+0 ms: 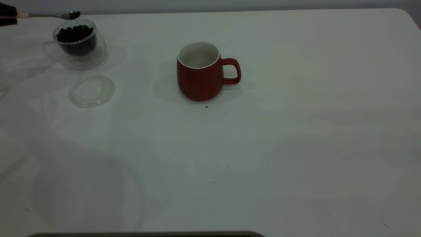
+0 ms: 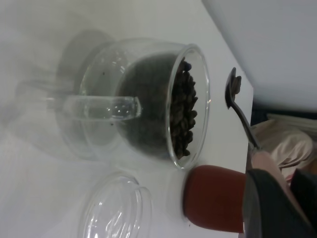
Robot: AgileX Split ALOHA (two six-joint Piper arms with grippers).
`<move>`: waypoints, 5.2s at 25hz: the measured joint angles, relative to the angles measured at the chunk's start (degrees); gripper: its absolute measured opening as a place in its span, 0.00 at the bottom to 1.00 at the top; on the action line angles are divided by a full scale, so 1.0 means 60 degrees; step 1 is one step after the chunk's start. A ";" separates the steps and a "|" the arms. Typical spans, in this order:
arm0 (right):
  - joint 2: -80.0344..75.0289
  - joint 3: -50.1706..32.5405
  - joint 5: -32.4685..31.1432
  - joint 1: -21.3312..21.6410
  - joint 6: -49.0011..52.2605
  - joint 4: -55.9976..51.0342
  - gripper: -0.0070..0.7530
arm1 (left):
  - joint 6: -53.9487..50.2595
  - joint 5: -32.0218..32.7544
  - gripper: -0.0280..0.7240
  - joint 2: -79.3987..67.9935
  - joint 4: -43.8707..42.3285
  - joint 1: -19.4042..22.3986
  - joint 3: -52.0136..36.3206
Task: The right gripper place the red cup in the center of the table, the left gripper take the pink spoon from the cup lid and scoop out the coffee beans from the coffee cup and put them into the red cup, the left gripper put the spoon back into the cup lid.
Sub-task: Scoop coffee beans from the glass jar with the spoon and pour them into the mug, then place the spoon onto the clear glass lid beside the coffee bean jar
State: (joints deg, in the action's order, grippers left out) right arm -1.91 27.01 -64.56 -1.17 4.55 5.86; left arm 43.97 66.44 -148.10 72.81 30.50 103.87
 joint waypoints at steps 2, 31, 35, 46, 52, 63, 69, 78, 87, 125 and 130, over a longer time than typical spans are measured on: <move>0.0000 0.0000 0.0000 0.0000 0.0000 0.0000 0.68 | -0.0076 0.0000 0.20 0.0000 0.0011 -0.0024 0.0000; 0.0000 0.0000 0.0000 0.0000 0.0000 0.0000 0.68 | -0.0103 0.0000 0.20 0.0000 0.0044 -0.4109 0.0000; 0.0000 0.0000 0.0000 0.0000 0.0000 0.0000 0.68 | 0.0103 0.0010 0.20 -0.0079 0.0044 -0.4472 0.0000; 0.0000 0.0000 0.0000 0.0000 0.0000 0.0000 0.68 | 0.1203 0.0056 0.20 -0.0552 -0.0290 -0.4592 0.0000; 0.0000 0.0000 0.0000 0.0000 0.0000 0.0000 0.68 | 0.3442 0.0046 0.20 -0.0600 -0.0303 -0.4592 0.0000; 0.0000 0.0000 0.0000 0.0000 0.0000 0.0000 0.68 | 0.6882 0.0028 0.20 -0.0603 -0.0303 -0.4592 0.0000; 0.0000 0.0000 0.0000 0.0000 0.0000 0.0000 0.68 | 0.6611 0.0001 0.20 -0.0232 -0.0328 -0.4592 0.0000; 0.0000 0.0000 0.0000 0.0000 0.0000 0.0000 0.68 | 0.1930 0.0041 0.20 0.1572 -0.0404 -0.4592 0.0000; 0.0000 0.0000 0.0000 0.0000 0.0000 0.0000 0.68 | -0.0364 0.0098 0.20 0.3952 -0.1568 -0.4583 0.0000; 0.0000 0.0000 0.0000 0.0000 0.0000 0.0000 0.68 | 0.2667 -0.3178 0.20 0.2850 -0.2183 -0.1060 -0.5147; 0.0000 0.0000 0.0000 0.0000 0.0000 0.0000 0.68 | 0.3673 -0.3567 0.20 0.2494 -0.1500 -0.1132 -0.5147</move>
State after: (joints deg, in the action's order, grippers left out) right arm -1.91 27.01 -64.56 -1.17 4.55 5.86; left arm 66.01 45.04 -133.14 63.81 23.71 72.99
